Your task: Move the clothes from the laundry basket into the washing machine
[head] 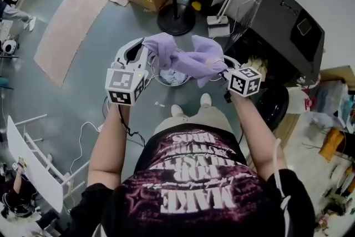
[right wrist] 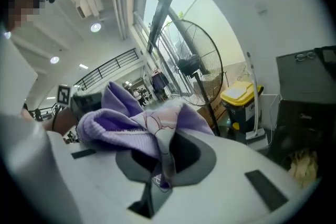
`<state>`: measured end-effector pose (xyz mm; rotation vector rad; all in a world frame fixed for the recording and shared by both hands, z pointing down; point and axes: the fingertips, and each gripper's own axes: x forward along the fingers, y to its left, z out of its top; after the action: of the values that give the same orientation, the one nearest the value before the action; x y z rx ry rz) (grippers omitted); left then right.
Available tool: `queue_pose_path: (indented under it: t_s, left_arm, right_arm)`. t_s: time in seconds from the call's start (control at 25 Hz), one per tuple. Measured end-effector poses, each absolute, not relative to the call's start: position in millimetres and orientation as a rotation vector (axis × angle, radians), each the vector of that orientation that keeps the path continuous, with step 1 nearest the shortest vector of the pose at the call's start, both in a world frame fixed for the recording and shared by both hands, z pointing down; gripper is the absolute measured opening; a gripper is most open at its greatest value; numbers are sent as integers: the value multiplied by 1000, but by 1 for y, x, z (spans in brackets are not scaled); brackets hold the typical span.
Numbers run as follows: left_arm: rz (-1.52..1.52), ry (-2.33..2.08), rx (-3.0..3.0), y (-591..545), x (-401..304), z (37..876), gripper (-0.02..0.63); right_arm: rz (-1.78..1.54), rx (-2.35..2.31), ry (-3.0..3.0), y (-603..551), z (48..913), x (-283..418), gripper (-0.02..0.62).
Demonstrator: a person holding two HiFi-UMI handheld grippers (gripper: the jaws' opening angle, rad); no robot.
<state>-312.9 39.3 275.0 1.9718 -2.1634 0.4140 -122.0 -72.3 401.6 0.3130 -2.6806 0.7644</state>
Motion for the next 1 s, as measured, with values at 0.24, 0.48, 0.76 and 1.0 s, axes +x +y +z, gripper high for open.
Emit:
queue_pose_path:
  t_s: [0.24,0.48,0.76,1.0]
  left_arm:
    - [465,-1917,2084,26,-278,329,101]
    - [446,-1823,2121,13,-264,352,127]
    - [425,-1721,2145,3,-237,375,179]
    - [302,-1652,2175,-9,-186,372,199]
  right_arm:
    - [833,621,-2760,-111,353,-61,37]
    - [815,930,-2740,-154,335,30,37]
    - [708,1100,-2744,-171,308,111,37]
    - [674,1195,-2710,-183,300,174,37]
